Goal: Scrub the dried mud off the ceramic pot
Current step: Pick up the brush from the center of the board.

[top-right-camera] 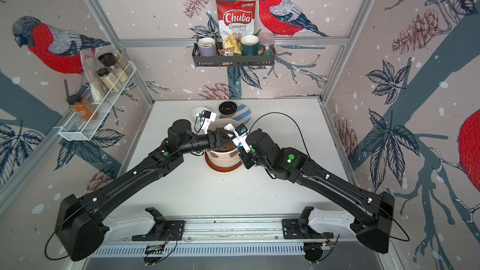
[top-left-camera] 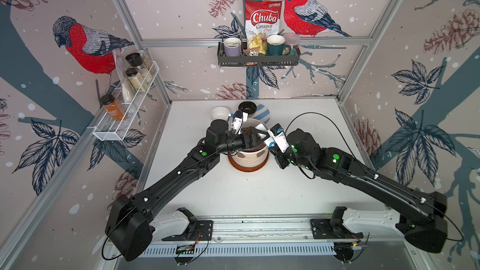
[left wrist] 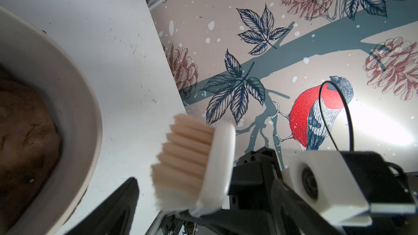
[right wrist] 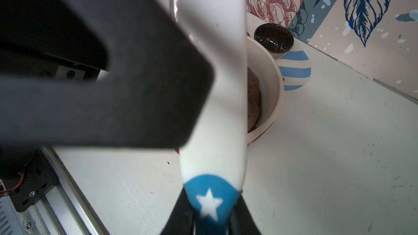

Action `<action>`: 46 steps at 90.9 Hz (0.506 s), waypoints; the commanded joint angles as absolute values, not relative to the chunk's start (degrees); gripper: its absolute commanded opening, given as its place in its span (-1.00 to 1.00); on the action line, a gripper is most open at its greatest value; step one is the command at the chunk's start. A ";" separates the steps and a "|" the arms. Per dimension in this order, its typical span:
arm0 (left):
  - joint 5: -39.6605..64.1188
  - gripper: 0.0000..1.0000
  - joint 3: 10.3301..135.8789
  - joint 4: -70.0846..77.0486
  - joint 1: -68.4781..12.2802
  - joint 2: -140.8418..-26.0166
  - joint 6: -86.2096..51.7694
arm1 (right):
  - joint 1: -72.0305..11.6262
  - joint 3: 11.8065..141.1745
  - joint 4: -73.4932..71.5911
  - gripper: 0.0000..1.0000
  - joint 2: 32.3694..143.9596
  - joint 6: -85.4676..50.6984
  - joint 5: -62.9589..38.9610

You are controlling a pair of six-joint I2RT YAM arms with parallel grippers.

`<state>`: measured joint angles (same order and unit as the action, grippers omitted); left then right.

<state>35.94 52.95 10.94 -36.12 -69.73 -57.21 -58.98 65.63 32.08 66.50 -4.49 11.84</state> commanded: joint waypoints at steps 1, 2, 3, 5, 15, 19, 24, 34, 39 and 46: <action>35.80 0.83 53.04 15.61 -35.94 -70.68 -60.29 | -60.82 65.70 30.54 -1.00 66.65 -2.38 17.00; 35.74 0.83 53.06 15.58 -35.95 -70.76 -60.42 | -61.04 65.76 30.52 -1.00 66.72 -2.25 17.38; 35.67 0.82 53.07 15.61 -35.95 -70.89 -60.58 | -61.24 65.75 30.46 -1.00 66.80 -2.05 17.83; 35.50 0.80 53.13 15.70 -35.95 -71.09 -60.85 | -61.58 65.85 30.42 -1.00 66.91 -1.68 18.67; 34.86 0.69 53.17 16.48 -35.94 -71.99 -62.09 | -62.89 65.75 29.92 -1.00 67.06 -0.83 20.87; 34.46 0.66 53.27 16.43 -35.95 -72.31 -62.73 | -63.32 65.66 29.66 -1.00 67.18 -0.55 22.56; 33.88 0.65 53.43 16.31 -35.93 -72.70 -63.56 | -64.24 65.57 29.58 -1.00 67.47 0.00 26.82; 33.34 0.65 53.79 15.96 -35.90 -73.42 -64.87 | -66.41 65.61 29.71 -1.00 68.80 1.99 35.73; 33.18 0.65 53.77 15.91 -35.95 -74.03 -65.74 | -67.57 65.57 29.71 -1.00 69.74 3.22 39.36; 33.14 0.65 53.68 15.91 -35.95 -75.03 -67.14 | -69.17 65.70 29.62 -1.00 70.81 4.66 43.01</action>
<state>34.11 53.28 13.87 -36.12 -74.00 -64.62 -67.44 65.56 31.66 69.71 1.63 32.53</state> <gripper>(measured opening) 0.826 0.200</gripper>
